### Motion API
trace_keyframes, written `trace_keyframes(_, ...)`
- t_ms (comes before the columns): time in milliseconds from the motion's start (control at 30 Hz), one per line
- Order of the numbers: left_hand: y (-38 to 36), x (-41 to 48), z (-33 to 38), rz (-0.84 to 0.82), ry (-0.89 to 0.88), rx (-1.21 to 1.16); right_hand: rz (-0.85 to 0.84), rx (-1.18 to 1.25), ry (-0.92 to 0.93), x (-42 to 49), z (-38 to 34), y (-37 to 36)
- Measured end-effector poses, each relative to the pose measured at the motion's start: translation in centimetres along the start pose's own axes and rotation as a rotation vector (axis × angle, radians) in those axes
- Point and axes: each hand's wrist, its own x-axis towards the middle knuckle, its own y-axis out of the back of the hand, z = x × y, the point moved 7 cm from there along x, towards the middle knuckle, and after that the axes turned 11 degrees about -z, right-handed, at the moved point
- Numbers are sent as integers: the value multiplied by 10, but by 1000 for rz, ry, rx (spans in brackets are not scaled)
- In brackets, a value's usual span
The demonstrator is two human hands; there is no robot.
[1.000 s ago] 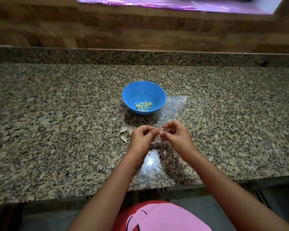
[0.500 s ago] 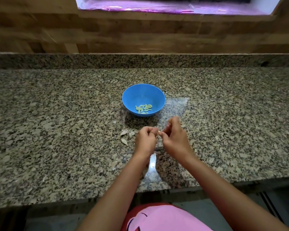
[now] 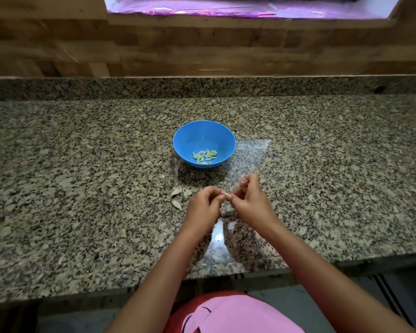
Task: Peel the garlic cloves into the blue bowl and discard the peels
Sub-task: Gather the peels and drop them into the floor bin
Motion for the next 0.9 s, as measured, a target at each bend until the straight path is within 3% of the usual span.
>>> trace_keyframes(133,9,-1,2,28,-36,-28,-49,50,10,2,-3,1)
trace_keyframes(233,12,0,3,25,-30,-48,-47,-69,21,4,-6,2)
trace_keyframes(333,15,-1,7,43,-42,18,3,-185,53,2,-10,4)
trace_keyframes(700,18,-6,23,109,-63,153,22,-260,33,2,-18,3)
trace_keyframes(900,15,-4,11,100,63,-112,85,46,24,-2,-5,-6)
